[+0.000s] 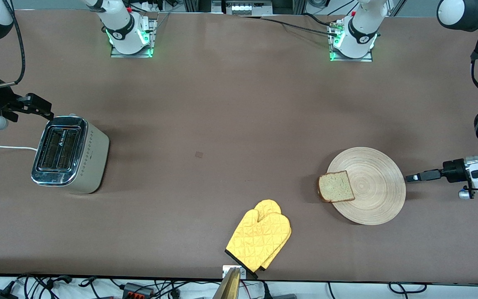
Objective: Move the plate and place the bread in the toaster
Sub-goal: 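Reach the left gripper to the rim of the wooden plate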
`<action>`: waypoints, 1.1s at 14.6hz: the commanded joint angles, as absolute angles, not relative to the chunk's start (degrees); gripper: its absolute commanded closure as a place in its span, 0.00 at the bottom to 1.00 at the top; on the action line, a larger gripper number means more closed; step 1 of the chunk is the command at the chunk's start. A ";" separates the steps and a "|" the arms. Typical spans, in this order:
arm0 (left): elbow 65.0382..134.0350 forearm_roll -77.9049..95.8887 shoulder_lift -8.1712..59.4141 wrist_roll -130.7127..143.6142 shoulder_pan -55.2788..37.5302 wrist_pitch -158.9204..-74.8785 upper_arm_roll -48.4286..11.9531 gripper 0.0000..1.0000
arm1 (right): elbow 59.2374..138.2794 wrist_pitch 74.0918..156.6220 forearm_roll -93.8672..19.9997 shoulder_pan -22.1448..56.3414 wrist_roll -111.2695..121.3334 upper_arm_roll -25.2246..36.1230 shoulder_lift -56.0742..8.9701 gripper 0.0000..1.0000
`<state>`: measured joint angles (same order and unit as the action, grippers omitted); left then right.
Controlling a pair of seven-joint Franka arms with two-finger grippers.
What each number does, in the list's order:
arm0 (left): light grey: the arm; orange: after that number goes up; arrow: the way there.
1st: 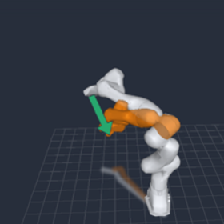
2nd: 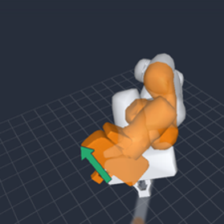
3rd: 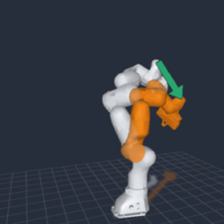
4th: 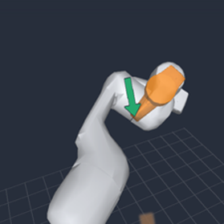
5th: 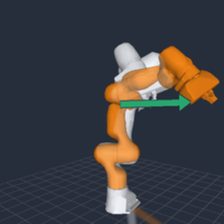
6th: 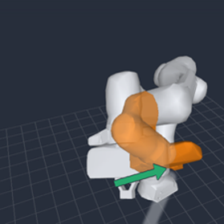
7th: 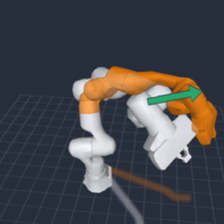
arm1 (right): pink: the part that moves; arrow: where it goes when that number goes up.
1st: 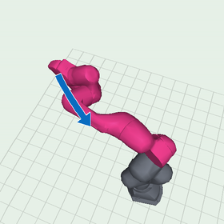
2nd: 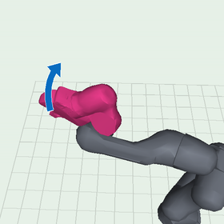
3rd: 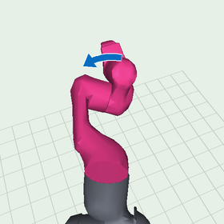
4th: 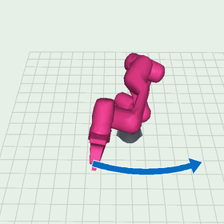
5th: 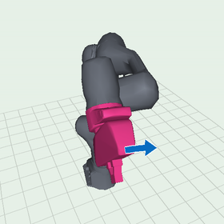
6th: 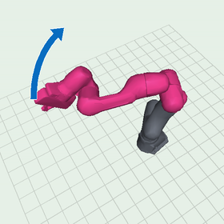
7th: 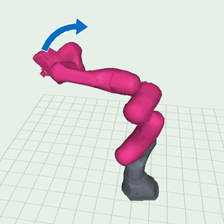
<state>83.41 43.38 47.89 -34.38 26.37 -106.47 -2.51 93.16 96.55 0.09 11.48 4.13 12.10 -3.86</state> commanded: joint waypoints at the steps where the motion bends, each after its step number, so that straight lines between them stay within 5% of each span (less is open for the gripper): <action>1: 81.91 45.88 50.71 -40.06 26.28 -106.61 -2.72 0.27 | 91.76 95.36 0.26 11.25 4.22 12.04 -4.39 0.00; 3: 82.00 45.97 51.24 -42.62 25.75 -106.61 -2.81 0.55 | 91.76 95.36 0.26 11.25 4.22 12.04 -4.39 0.00; 8: 82.09 49.04 53.00 -48.67 25.32 -106.17 -2.99 0.88 | 91.76 95.45 0.26 11.25 4.22 12.04 -4.39 0.00; 16: 81.30 49.13 51.42 -41.68 23.21 -104.68 -3.60 0.99 | 91.76 95.36 0.26 11.25 4.22 12.04 -4.39 0.00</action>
<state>82.23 48.70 52.12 -45.30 24.64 -105.34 -3.29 93.15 96.51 0.09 11.47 4.13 12.10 -3.88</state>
